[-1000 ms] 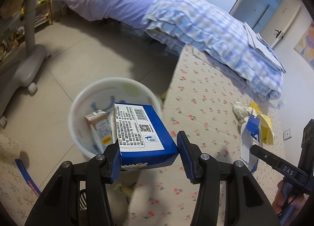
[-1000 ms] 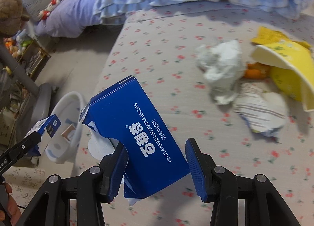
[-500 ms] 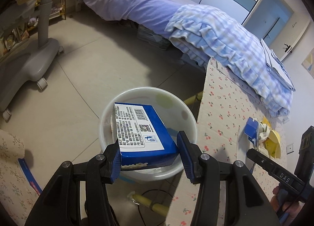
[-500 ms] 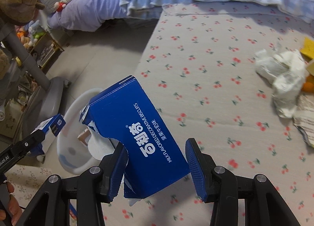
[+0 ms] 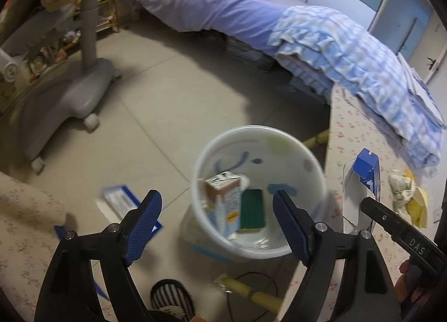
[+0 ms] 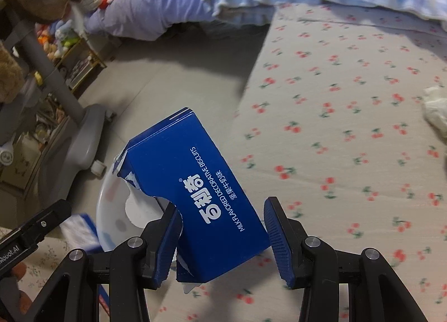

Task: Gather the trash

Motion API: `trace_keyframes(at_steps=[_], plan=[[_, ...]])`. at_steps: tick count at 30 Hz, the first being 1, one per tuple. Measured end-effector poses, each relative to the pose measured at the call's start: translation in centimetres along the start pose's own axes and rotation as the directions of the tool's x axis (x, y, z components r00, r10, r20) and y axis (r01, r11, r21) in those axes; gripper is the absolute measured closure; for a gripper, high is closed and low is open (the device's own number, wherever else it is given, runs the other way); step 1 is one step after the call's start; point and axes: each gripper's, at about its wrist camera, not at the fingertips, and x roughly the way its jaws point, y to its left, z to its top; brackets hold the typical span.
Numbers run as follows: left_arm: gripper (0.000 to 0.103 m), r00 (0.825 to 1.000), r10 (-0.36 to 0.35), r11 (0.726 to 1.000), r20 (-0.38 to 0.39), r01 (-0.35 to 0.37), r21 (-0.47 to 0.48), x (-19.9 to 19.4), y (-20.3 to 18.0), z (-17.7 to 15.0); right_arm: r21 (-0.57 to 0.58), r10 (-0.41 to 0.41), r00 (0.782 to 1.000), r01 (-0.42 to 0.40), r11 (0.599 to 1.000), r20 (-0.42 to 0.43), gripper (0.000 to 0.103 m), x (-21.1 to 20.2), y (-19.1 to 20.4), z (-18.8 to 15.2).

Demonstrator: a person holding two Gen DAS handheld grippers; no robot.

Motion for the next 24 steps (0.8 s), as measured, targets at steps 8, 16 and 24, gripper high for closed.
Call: trace_keyframes(at_steps=[8, 16, 24], plan=[[0.019, 0.999, -0.016, 0.996, -0.037, 0.013, -0.084, -0.2, 4.0, 0.5, -0.041, 0.027, 1.0, -0.027, 0.999, 0.003, 0.051, 1.8, 2.8, 0.0], [0.019, 0.971, 0.132, 0.953, -0.199, -0.179, -0.246, 5.3, 12.7, 1.1, -0.054, 0.018, 1.0, -0.018, 0.998, 0.002, 0.051, 1.1, 2.5, 0.0], [0.019, 0.906, 0.119, 0.851, -0.405, -0.304, -0.429, 14.8, 21.3, -2.9, -0.096, -0.015, 1.0, 0.018, 0.995, 0.025, 0.051, -1.8, 0.2, 0.6]])
